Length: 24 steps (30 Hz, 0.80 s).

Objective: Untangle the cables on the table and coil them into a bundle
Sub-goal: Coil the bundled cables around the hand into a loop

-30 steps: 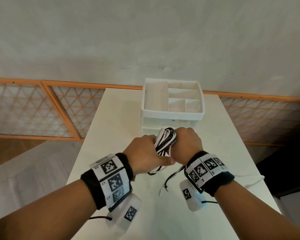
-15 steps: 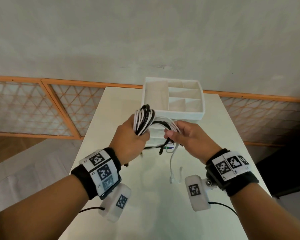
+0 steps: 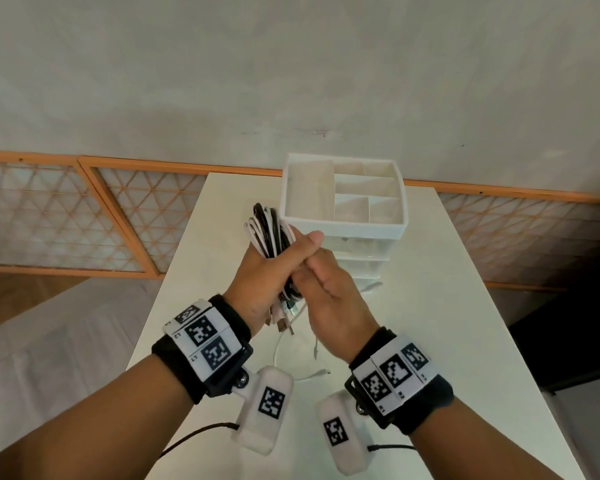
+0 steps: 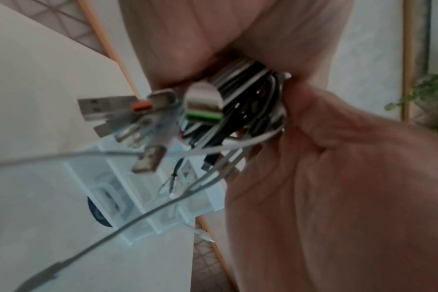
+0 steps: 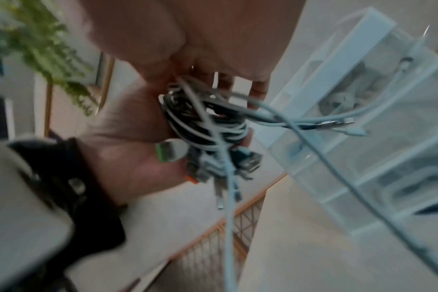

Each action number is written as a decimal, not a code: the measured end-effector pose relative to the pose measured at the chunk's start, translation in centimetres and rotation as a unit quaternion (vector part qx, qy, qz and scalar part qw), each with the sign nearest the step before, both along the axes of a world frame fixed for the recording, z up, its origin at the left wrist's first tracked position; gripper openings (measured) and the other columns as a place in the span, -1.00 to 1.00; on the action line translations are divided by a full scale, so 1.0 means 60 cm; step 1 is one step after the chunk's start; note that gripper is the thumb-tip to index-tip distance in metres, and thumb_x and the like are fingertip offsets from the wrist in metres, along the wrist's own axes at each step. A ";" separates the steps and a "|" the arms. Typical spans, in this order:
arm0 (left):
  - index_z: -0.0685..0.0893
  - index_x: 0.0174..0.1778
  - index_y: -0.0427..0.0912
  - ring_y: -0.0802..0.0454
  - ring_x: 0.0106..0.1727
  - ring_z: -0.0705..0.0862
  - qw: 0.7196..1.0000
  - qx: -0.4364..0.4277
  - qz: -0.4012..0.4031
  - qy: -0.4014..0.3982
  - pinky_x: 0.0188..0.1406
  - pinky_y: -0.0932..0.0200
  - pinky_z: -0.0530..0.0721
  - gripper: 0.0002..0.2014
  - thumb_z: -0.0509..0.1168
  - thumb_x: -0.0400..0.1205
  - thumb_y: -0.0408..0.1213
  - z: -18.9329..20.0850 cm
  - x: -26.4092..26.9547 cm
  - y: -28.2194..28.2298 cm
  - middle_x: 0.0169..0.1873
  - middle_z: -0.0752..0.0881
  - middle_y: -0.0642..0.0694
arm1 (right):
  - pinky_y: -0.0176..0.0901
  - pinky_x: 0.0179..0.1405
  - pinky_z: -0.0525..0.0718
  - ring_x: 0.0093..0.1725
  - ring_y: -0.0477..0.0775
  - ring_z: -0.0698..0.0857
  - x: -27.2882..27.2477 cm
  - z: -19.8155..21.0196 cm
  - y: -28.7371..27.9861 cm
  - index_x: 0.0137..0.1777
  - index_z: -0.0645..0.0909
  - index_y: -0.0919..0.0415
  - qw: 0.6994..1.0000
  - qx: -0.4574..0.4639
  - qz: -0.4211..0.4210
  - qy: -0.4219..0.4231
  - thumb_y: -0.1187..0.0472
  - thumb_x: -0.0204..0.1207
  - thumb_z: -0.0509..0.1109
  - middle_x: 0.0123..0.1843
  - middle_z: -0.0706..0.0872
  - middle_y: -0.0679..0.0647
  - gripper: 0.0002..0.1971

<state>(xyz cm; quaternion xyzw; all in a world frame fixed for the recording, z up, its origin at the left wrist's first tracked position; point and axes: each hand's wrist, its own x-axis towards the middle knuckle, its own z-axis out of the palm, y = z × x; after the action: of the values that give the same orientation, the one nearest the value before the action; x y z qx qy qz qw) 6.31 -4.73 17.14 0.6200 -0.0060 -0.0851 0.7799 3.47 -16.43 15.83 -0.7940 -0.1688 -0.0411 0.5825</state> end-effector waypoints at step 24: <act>0.72 -0.11 -0.39 -0.16 -0.35 0.72 0.986 -0.012 0.151 0.071 -0.31 0.02 0.73 -0.71 0.41 0.58 -0.15 0.018 0.007 0.011 -0.34 0.75 -0.27 | -0.46 0.02 0.54 0.02 -0.24 0.57 0.005 -0.038 -0.016 0.45 0.64 0.19 0.989 -0.075 -0.029 -0.127 0.18 0.55 0.52 0.05 0.50 -0.03 -0.54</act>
<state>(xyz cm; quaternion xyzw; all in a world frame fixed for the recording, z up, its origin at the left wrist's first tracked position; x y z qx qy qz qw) 6.70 -4.08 18.23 0.5967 0.1420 -0.0097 0.7897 3.77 -17.39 13.56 -0.8281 -0.2212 -0.1460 0.4939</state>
